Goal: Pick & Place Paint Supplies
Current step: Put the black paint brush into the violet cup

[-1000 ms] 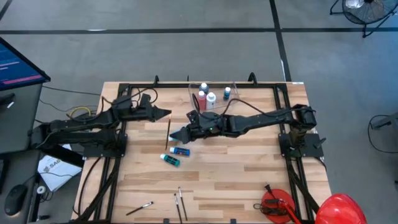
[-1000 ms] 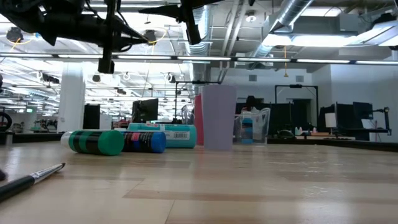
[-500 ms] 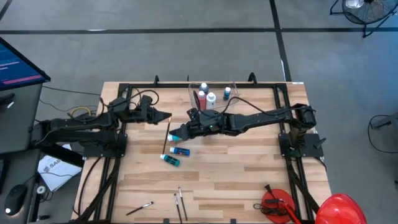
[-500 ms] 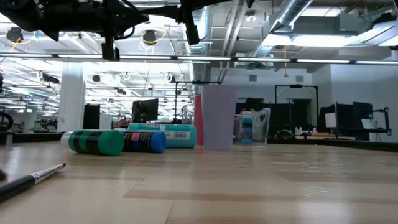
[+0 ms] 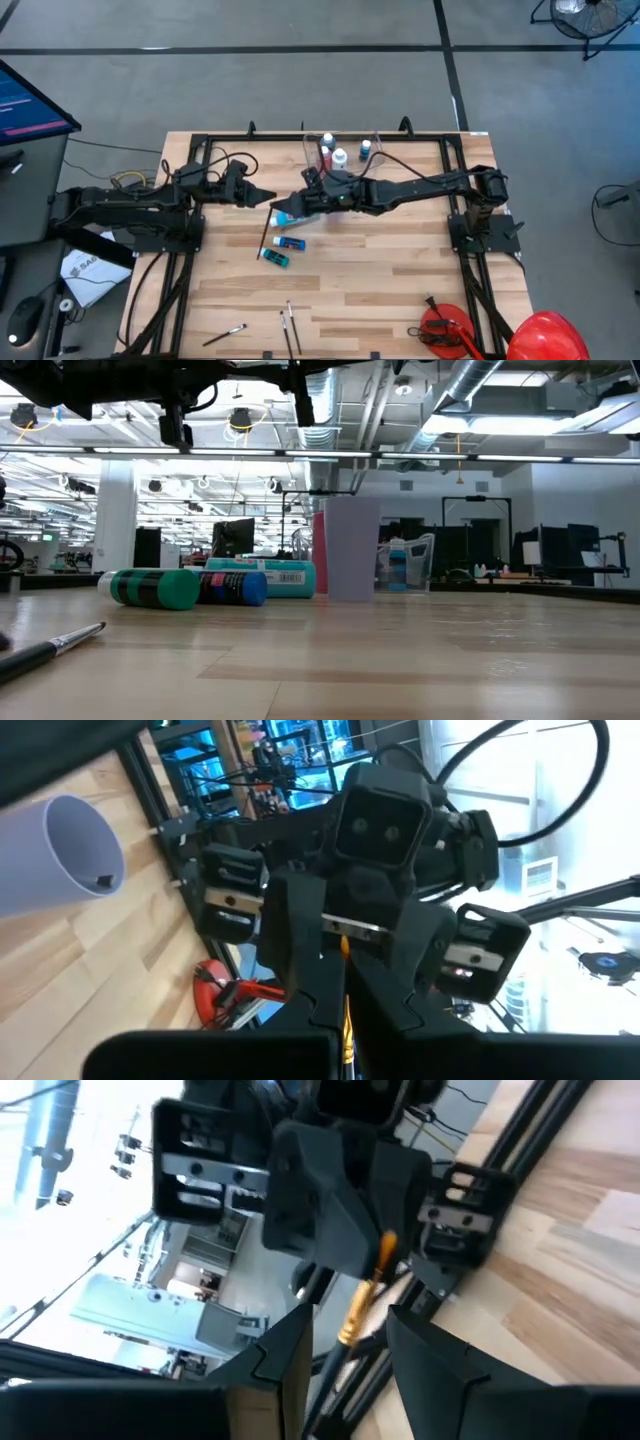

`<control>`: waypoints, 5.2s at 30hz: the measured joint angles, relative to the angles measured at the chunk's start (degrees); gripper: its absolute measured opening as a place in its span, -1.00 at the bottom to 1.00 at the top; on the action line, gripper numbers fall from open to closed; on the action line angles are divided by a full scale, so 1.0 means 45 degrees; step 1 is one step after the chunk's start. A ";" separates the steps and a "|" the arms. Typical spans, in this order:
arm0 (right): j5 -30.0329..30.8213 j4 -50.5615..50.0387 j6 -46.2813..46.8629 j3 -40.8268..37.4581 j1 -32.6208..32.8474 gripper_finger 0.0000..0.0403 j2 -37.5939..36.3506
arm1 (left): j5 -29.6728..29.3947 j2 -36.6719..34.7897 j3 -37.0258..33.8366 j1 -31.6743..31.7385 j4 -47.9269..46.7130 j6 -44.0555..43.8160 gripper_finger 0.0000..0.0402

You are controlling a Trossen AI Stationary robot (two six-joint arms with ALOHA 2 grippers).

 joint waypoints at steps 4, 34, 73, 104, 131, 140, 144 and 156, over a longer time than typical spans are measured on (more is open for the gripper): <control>0.0041 0.0118 -0.0005 0.0001 -0.0015 -0.39 0.0000 | -0.0128 0.0049 0.0000 -0.0004 0.0127 0.0000 -1.00; 0.0276 0.0198 -0.0147 0.0001 -0.0070 -0.67 0.0000 | -0.1350 0.0826 0.0019 -0.0043 0.1422 -0.0287 -1.00; 1.2219 -0.9081 -0.5377 -0.1426 0.2534 -0.97 -0.4746 | -0.0485 0.0698 0.0004 -0.0019 0.2399 0.0345 0.46; 1.1939 -0.2634 -0.6278 -0.5677 0.1843 -0.76 -0.3111 | -0.0421 0.1793 0.0005 -0.0049 0.2073 0.0000 0.45; 1.1869 -0.2166 -0.6161 -0.5575 0.1872 -0.64 -0.3622 | -0.0393 0.1797 0.0005 -0.0058 0.2063 0.0345 0.45; 1.0867 -0.2147 -0.7384 -0.4604 0.1942 -0.64 -0.4466 | -0.0386 0.1792 0.0005 -0.0095 0.2112 0.0441 0.45; 1.0300 -0.2065 -0.7791 -0.4116 0.2071 -0.64 -0.4551 | -0.0386 0.1792 0.0005 -0.0351 0.2188 0.0439 0.45; 0.8944 -0.2106 -0.8024 -0.3681 0.2635 -0.64 -0.4537 | -0.0179 0.1792 0.0005 -0.2838 0.2181 0.1060 0.45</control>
